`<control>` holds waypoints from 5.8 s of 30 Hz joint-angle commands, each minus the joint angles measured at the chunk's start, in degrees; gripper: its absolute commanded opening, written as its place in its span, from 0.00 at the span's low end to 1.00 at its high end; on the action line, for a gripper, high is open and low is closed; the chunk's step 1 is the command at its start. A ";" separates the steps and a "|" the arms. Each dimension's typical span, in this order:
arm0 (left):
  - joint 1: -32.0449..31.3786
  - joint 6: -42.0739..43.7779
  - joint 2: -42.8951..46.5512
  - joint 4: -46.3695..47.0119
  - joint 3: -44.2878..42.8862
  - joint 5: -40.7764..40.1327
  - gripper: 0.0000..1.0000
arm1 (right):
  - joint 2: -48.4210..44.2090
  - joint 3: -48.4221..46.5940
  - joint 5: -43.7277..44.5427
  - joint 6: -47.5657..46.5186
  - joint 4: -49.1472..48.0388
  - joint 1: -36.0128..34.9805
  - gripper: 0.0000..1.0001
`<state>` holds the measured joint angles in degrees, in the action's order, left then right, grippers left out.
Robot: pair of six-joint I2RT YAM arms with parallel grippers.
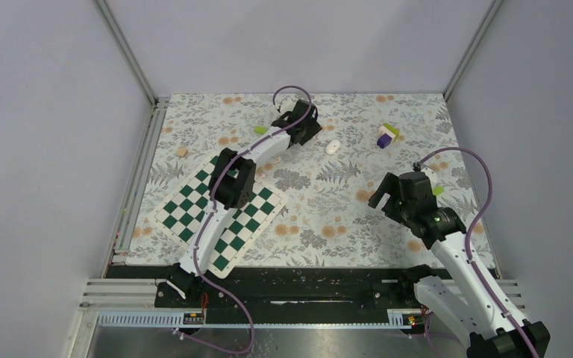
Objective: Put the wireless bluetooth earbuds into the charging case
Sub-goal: Pick up the charging case from the center of the board.
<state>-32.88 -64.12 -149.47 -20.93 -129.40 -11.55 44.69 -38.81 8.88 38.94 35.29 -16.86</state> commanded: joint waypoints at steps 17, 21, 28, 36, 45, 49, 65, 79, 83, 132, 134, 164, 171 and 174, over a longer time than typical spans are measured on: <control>-0.07 -3.78 1.36 -0.96 3.58 4.02 0.31 | 0.50 -0.79 -0.40 0.52 -1.16 0.16 0.94; 0.08 -3.65 1.43 -0.90 3.64 4.00 0.29 | 0.49 -0.64 -0.40 0.50 -1.13 0.15 0.95; 0.04 -3.13 1.39 -0.78 3.62 4.22 0.19 | 0.42 -0.43 -0.56 0.62 -1.13 0.16 0.95; 0.01 -2.86 1.61 -0.93 4.01 4.50 0.14 | 0.06 -0.48 -0.36 0.60 -0.88 0.16 0.94; 0.02 1.72 9.17 1.28 12.68 3.45 0.10 | 0.42 -0.74 -0.71 0.33 -0.87 0.16 0.94; 0.06 6.86 16.23 2.71 20.11 3.78 0.11 | 0.56 -1.14 -0.84 0.23 -0.95 0.16 0.94; -0.89 20.96 27.37 -1.42 28.20 3.52 0.46 | 2.87 -1.17 -4.19 1.40 -4.40 0.15 0.93; -1.73 52.15 11.93 -16.26 0.89 11.28 0.67 | 2.22 -1.52 -4.40 2.25 -3.13 0.13 0.92; -1.77 52.95 8.36 -18.34 -5.12 10.44 0.71 | 3.21 -1.75 -5.10 2.45 -3.75 0.10 0.92; -0.52 6.46 1.38 -11.74 -0.06 9.21 0.31 | 1.48 -1.11 -4.00 1.10 -3.12 0.14 0.92; -0.60 6.49 1.45 -11.71 -0.02 9.22 0.30 | 1.51 -1.12 -3.96 1.05 -3.13 0.13 0.92; -0.65 13.83 12.11 -10.81 7.05 8.08 0.51 | 2.26 -2.04 -5.15 1.49 -3.07 0.15 0.92; 0.05 6.68 9.70 -0.53 6.48 11.22 0.51 | 0.93 -1.49 -4.33 1.49 -2.49 0.10 0.92; 0.12 4.73 8.95 5.34 7.23 12.88 0.53 | 1.37 -1.75 -4.49 1.44 -2.15 0.12 0.92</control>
<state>-33.21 -54.96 -139.72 -26.13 -122.67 -1.56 46.11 -39.24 4.40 40.40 32.51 -16.86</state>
